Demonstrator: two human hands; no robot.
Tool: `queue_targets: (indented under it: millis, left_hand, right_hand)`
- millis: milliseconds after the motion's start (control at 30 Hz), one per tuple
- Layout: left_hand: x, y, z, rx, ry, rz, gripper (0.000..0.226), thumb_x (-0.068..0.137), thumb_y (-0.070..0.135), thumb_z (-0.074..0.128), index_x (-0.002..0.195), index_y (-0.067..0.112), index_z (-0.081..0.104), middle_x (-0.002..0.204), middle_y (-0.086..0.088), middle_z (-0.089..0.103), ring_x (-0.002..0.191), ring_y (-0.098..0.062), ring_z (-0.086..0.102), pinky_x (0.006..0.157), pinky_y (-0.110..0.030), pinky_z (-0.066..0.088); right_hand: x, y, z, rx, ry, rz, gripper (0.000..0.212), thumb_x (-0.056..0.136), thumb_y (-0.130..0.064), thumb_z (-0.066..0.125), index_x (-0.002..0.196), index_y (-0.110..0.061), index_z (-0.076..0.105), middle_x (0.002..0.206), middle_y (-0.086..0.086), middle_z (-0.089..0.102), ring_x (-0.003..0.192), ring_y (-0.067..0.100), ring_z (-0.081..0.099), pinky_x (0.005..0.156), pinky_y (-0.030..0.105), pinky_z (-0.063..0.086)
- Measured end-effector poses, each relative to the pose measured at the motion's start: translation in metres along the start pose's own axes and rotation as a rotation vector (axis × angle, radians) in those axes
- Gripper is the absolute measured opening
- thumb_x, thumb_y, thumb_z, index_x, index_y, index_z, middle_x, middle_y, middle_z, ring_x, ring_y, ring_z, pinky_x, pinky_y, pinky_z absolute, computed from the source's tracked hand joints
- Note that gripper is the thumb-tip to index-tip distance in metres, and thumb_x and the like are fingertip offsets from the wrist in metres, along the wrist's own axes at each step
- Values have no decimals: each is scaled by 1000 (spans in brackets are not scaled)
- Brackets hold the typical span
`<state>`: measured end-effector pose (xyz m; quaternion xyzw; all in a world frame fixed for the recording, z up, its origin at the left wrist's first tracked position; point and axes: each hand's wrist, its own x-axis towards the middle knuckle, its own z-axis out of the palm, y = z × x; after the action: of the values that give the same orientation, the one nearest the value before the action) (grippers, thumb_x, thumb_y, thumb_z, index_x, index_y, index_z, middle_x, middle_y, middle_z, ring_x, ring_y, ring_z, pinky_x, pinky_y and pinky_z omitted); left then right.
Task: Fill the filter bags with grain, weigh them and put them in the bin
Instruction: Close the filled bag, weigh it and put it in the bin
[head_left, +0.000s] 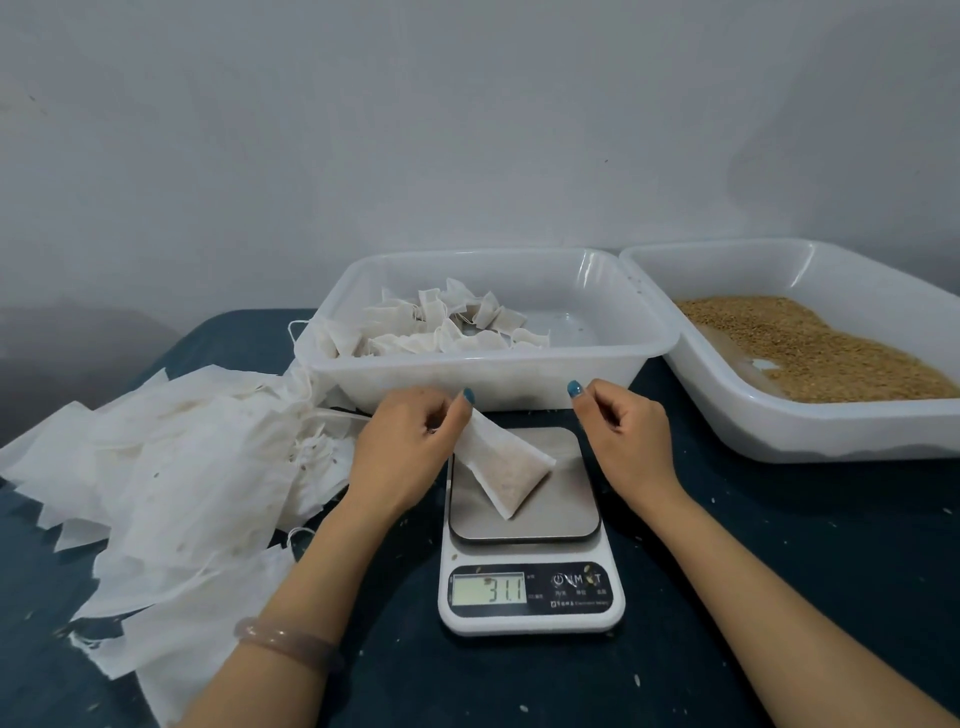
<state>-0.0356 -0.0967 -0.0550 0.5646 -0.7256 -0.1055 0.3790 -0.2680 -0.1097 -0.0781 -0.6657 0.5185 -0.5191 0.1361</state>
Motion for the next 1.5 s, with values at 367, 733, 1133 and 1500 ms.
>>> queue_targets:
  millis: [367,733,1133,1500]
  left_hand:
    - [-4,28,-2,-325,-36,258,23,96,45,51,95,30,68,105,14,59,102,-12,60,84,-25,49]
    - [-6,48,-5,-276,221,332,23,94,35,56,88,15,67,107,14,52,95,-7,56,69,-19,47]
    - [-8,53,-13,-456,240,277,30,100,54,40,108,30,57,112,6,58,109,-19,57,88,-17,42]
    - [-8,38,-12,-562,182,100,21,93,51,43,107,42,56,117,10,61,106,-20,61,85,-22,45]
  right_hand:
    - [-4,-47,2,184,-347,-130,66,65,-68,75,119,-35,55,113,-19,62,110,4,59,91,20,48]
    - [-11,-61,9,-25,-490,-75,86,55,-66,80,125,-56,32,109,-22,62,99,2,62,83,36,56]
    - [-5,-62,-5,461,-347,13,17,77,-13,75,78,-18,59,67,-5,58,60,13,59,56,31,52]
    - [20,-50,-24,289,-178,118,34,73,-21,85,97,-31,63,88,-19,68,82,0,64,71,16,52]
